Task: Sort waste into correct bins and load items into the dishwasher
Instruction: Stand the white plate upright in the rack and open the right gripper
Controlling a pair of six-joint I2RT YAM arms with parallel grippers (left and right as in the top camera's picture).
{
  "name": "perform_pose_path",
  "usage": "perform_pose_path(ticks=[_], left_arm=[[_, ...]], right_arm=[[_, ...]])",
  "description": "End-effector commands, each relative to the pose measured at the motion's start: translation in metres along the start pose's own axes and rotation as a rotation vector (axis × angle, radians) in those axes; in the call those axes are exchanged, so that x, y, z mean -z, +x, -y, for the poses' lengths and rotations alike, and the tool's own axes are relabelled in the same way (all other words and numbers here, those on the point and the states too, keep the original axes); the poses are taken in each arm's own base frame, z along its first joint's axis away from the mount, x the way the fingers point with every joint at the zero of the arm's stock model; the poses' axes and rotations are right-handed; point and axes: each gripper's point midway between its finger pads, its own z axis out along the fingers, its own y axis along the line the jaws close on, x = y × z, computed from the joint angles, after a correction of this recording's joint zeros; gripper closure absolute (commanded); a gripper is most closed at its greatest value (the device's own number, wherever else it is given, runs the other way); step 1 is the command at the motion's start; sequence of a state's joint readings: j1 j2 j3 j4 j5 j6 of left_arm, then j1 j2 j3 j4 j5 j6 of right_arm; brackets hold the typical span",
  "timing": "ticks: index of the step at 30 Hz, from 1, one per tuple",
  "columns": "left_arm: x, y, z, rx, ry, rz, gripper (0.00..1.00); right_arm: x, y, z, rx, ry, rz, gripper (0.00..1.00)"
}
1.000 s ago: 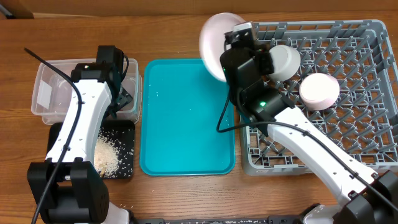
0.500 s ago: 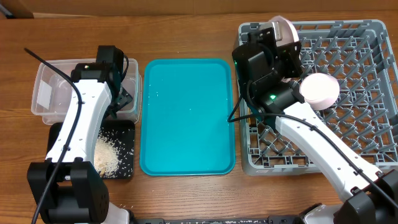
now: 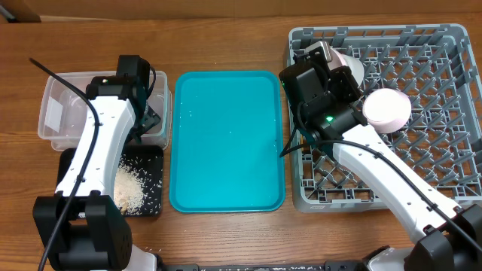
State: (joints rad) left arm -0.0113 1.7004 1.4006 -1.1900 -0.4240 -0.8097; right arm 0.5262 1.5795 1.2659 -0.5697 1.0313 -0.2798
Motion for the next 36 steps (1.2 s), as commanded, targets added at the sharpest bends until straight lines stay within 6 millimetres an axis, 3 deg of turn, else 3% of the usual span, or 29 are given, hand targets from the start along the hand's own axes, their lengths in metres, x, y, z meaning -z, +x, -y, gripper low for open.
perform_pose_path(ticks=[1,8,9,12,18,19,20,21,28,36], left_arm=[[0.001,-0.004,0.0,0.005,-0.012,0.016,0.0],[0.001,-0.004,0.0,0.005,-0.012,0.016,0.0],[0.001,-0.004,0.0,0.005,-0.012,0.016,0.0],[0.001,-0.004,0.0,0.005,-0.012,0.016,0.0],[0.001,-0.004,0.0,0.005,-0.012,0.016,0.0],[0.001,-0.004,0.0,0.005,-0.012,0.016,0.0],[0.001,-0.004,0.0,0.005,-0.012,0.016,0.0],[0.001,-0.004,0.0,0.005,-0.012,0.016,0.0],[0.001,-0.004,0.0,0.005,-0.012,0.016,0.0],[0.001,-0.004,0.0,0.005,-0.012,0.016,0.0]], right_arm=[[0.004,-0.003,-0.003,-0.031,-0.047,0.017,0.96],[0.005,-0.004,-0.015,-0.039,-0.114,0.027,0.94],[0.005,-0.004,-0.015,-0.053,-0.113,0.026,0.87],[0.005,-0.005,-0.016,-0.057,-0.12,0.027,0.82],[0.005,-0.005,-0.016,-0.058,-0.12,0.027,0.46],[0.005,-0.005,-0.016,-0.073,-0.119,0.027,0.33],[0.005,-0.008,-0.016,-0.137,-0.126,0.032,0.09],[0.006,-0.01,-0.02,-0.173,-0.151,0.039,0.02],[0.028,-0.039,-0.076,-0.269,-0.527,0.132,0.0],[0.069,-0.057,-0.118,-0.257,-0.862,0.207,0.0]])
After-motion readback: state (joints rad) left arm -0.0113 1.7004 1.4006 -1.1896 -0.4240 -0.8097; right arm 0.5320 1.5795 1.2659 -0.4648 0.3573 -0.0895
